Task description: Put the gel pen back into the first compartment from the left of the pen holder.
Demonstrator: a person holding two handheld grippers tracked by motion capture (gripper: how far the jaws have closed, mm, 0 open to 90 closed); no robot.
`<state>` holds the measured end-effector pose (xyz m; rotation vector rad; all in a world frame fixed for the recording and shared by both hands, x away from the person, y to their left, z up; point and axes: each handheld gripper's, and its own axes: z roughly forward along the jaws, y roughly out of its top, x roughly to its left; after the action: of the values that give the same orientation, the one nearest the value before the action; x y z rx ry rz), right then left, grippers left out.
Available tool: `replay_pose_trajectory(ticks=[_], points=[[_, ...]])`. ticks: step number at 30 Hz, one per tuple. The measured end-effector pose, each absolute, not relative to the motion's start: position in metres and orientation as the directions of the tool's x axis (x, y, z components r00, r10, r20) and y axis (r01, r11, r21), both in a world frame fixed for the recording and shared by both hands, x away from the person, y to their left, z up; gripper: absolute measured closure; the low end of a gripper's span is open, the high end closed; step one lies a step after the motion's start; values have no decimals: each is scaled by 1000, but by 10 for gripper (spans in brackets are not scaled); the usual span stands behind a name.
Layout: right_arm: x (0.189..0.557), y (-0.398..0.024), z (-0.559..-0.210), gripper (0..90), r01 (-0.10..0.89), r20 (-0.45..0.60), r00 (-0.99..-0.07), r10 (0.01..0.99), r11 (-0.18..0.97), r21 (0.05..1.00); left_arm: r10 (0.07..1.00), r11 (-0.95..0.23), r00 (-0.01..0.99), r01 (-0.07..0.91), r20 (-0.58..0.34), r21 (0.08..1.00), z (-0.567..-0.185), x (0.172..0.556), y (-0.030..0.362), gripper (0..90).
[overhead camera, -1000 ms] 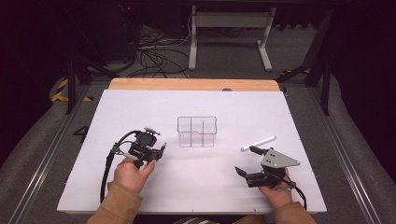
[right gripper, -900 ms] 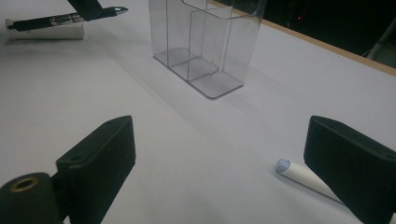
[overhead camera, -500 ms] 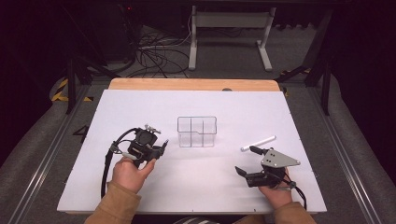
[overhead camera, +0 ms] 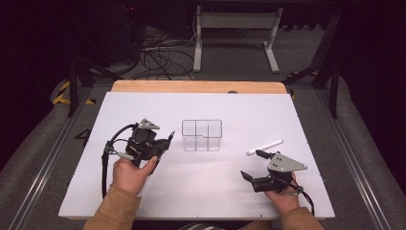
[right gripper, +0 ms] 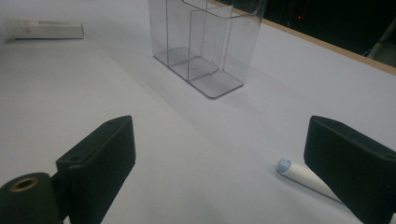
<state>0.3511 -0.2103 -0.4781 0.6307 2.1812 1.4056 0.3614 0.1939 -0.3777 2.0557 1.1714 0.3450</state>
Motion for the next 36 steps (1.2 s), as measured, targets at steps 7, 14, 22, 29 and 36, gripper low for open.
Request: replay_pose_trajectory(ticks=[7, 14, 22, 29, 36], points=[[351, -210, -478, 94, 125, -136, -786, 603, 371, 920, 815, -262, 564, 566, -135, 782, -367, 360, 198, 797], [351, -210, -478, 95, 125, -136, -788, 601, 371, 920, 798, -213, 584, 504, -149, 837, -359, 361, 199, 797], [351, -210, -478, 94, 124, -136, -790, 598, 372, 920, 786, -155, 598, 437, -158, 886, -355, 364, 198, 797], [351, -210, -478, 94, 118, -140, -791, 596, 373, 920, 780, -125, 606, 396, -157, 910, -354, 374, 193, 797], [351, -210, -478, 94, 117, -140, -792, 594, 373, 920, 781, -130, 609, 378, -140, 917, -354, 388, 183, 797]])
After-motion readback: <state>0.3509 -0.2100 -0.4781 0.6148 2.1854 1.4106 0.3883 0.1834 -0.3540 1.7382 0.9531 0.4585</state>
